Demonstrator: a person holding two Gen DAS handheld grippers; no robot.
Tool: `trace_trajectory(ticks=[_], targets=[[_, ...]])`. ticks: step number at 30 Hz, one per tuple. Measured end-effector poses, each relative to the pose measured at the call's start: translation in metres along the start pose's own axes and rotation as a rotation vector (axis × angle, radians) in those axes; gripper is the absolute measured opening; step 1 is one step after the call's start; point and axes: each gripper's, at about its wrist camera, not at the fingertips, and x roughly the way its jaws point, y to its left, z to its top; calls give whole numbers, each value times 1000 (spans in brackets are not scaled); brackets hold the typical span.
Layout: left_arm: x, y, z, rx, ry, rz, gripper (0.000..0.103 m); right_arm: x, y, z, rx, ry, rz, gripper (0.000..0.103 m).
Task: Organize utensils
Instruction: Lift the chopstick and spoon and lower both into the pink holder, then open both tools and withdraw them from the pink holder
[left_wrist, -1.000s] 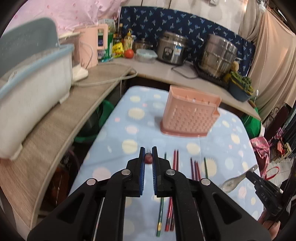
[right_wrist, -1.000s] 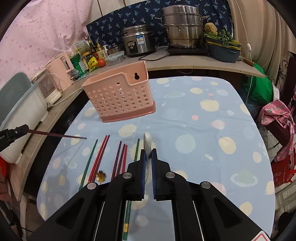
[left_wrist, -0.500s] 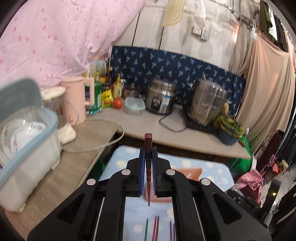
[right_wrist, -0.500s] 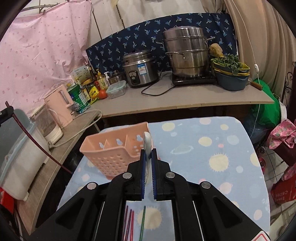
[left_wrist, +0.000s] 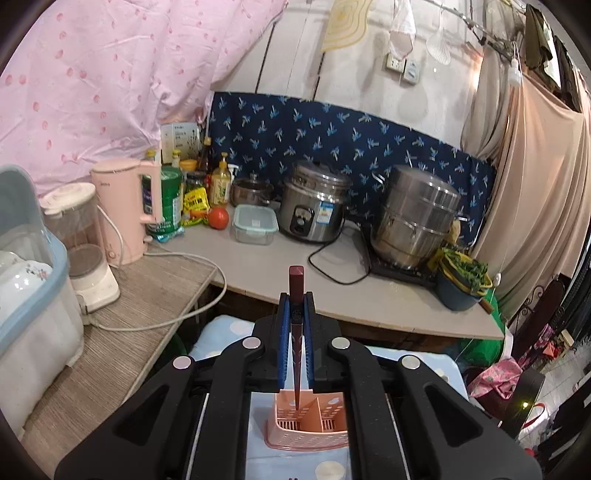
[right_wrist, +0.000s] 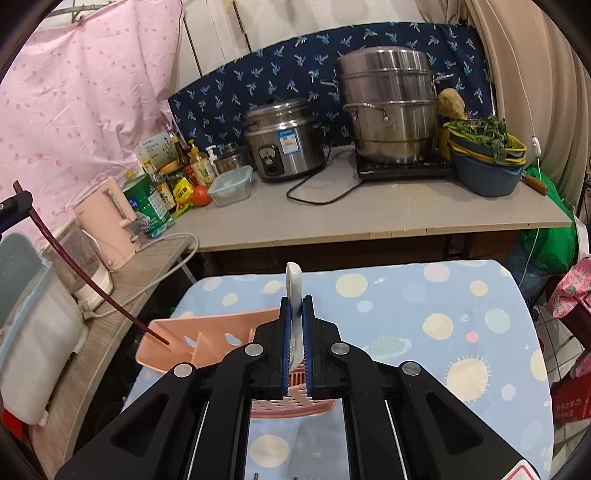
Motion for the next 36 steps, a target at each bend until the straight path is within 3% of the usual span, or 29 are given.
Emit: trace_trajectory(ticks=[12,13,24,36], targets=[[48,11,-40,13,112,27,7,45,-4,-19,-8,87,-2,7],[49,11,-42,13,117,32,7,44,-3,-20,-9,83,-4,11],[35,13,-59,32,129,52,18,5,-5,-32,-1,62,6,13],[-9,19,-103,50,169,75,21,-53,-5,-91,8,98,15,15]])
